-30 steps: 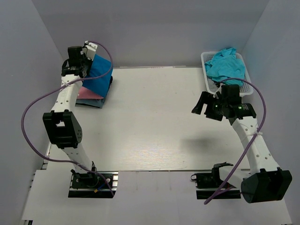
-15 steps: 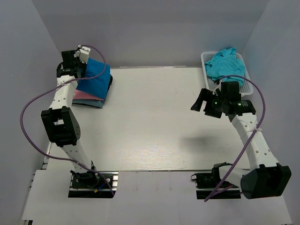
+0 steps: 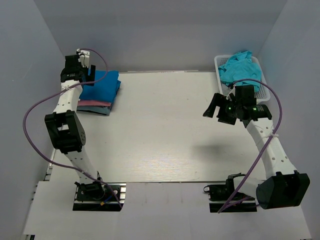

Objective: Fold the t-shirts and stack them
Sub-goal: Put the neatly folded tshirt into the corner of the board with the left arm

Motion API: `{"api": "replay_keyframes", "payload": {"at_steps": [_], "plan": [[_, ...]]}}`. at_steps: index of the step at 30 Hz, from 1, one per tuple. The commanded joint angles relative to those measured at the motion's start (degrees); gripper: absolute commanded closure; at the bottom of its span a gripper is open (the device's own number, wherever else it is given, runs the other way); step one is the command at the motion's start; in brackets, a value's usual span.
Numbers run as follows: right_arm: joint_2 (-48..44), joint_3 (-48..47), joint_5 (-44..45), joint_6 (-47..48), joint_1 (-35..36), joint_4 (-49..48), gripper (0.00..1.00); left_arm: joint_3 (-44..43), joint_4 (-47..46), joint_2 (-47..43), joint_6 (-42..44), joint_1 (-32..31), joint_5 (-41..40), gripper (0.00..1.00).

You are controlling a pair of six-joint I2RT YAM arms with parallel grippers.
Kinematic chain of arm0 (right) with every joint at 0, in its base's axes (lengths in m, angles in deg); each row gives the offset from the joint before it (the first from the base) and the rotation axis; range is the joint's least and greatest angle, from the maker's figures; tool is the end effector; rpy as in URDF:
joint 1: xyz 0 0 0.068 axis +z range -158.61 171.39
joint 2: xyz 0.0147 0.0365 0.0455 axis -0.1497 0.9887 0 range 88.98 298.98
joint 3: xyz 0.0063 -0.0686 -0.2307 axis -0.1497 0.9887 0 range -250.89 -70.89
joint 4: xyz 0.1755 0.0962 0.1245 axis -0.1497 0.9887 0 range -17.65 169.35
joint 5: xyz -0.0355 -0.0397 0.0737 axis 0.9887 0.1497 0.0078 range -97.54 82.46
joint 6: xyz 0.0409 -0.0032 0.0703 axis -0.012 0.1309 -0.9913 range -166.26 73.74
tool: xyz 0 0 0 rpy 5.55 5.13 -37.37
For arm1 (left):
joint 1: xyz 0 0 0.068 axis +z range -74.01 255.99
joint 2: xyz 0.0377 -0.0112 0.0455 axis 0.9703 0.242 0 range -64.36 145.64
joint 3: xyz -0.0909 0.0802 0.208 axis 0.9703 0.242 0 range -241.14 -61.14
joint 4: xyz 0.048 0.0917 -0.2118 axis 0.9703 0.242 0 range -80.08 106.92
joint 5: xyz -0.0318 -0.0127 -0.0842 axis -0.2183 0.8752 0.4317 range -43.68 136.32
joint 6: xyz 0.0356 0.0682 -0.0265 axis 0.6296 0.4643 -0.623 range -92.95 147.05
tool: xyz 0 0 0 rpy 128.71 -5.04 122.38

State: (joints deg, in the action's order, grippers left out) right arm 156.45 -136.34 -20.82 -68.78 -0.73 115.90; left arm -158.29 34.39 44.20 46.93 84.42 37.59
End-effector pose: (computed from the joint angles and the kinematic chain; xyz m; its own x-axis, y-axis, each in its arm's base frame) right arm 0.2461 0.0504 0.2770 -0.7655 0.2704 -0.5839 0.0005 0.9077 0.4197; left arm 0.4286 0.0742 0.2638 -0.6358 0.2457 -0.7318 -0.0534 0.9317 0.3592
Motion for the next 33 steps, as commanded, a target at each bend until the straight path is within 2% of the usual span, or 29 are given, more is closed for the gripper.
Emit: {"api": "replay_keyframes", "payload": {"at_steps": [1, 4, 5, 8, 9, 10, 11, 13, 14, 15, 16, 19, 22, 25, 27, 33], "plan": [[-0.49, -1.79, -0.78, -0.42, -0.23, -0.48, 0.1, -3.22, 0.32, -1.85, -5.01, 0.28, 0.46, 0.0], [-1.28, -0.56, -1.31, -0.42, -0.15, -1.1, 0.1, -6.99, 5.31, -1.85, -10.54, 0.28, 2.49, 0.0], [-1.98, -0.38, -1.31, -0.68, -0.15, -1.36, 0.1, -10.92, 7.68, -1.85, -12.39, -0.51, 2.49, 0.0], [-3.21, 0.93, -1.31, -0.94, -0.15, -2.68, 0.1, -16.57, 19.1, -1.76, -22.93, -1.04, 5.11, 0.0], [-3.47, 1.29, -1.05, -1.12, -0.32, -3.2, 0.1, -15.28, 20.78, -2.98, -28.52, -1.04, 9.74, 0.0], [-3.65, 2.07, -1.05, -1.21, -0.23, -3.47, 0.1, -11.88, 19.05, -5.0, -30.67, -1.57, 11.44, 0.0], [-4.44, 3.13, -1.14, -1.12, -0.15, -3.47, 0.1, -2.88, 17.99, -10.15, -32.78, -1.57, 12.33, 0.0], [-5.67, 4.89, -1.14, -1.12, 0.12, -3.91, 0.1, 6.92, 14.3, -15.89, -37.79, -3.06, 15.67, 0.0], [-6.11, 6.2, -1.31, -0.94, -0.14, -4.0, 0.1, 16.28, 13.33, -19.05, -38.94, -4.72, 16.28, 0.0], [-7.24, 8.04, -1.14, -0.42, -0.06, -4.17, 0.1, 20.98, 11.93, -26.3, -39.73, -5.78, 17.16, 0.0], [-8.56, 9.01, -1.14, -0.42, -0.14, -5.22, 0.1, 29.64, 8.7, -30.38, -42.18, -7.01, 18.04, 0.0], [-12.35, 14.11, -0.96, -0.07, -0.06, -7.24, 0.1, 39.98, 7.51, -42.85, -44.74, -11.49, 21.81, 0.0], [-16.74, 19.56, -1.92, -0.5, 0.03, -9.27, 0.1, 45.17, 11.29, -50.24, -45.28, -15.19, 23.49, 0.0], [-21.75, 26.67, -1.67, -1.9, -0.14, -12.61, 0.1, 51.25, 9.81, -57.55, -46.42, -17.21, 24.38, 0.0], [-25.87, 29.66, -1.4, -3.22, -0.15, -14.19, 0.1, 51.88, 9.81, -62.57, -47.21, -17.21, 22.98, 0.0], [-33.43, 35.38, -3.16, -5.77, -0.06, -19.11, 0.1, 51.35, 13.15, -67.49, -45.72, -17.21, 21.92, 0.0]]}}
